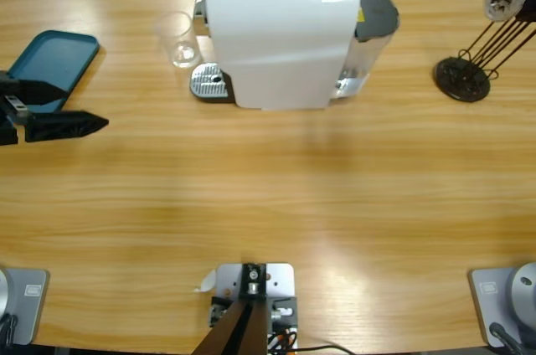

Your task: Pour coffee

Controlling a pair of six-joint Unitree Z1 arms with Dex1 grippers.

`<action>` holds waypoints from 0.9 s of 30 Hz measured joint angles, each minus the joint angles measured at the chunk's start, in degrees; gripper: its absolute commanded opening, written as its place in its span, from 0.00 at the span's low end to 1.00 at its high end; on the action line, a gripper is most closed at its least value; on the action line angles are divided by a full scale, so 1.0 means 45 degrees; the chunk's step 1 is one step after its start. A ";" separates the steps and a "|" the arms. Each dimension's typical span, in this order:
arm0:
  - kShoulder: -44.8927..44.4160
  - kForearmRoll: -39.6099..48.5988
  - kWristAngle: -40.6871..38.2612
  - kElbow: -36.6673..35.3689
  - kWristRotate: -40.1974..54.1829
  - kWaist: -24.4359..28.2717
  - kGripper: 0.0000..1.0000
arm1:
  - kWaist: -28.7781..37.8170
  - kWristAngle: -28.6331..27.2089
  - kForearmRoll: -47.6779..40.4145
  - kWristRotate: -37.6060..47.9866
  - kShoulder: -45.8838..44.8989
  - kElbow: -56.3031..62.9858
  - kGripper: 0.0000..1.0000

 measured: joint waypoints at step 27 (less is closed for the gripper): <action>0.0460 -0.1404 -0.0001 0.0807 0.0005 -0.0014 0.98 | -0.0662 0.3920 -0.0948 -0.1112 0.7401 -0.6228 0.00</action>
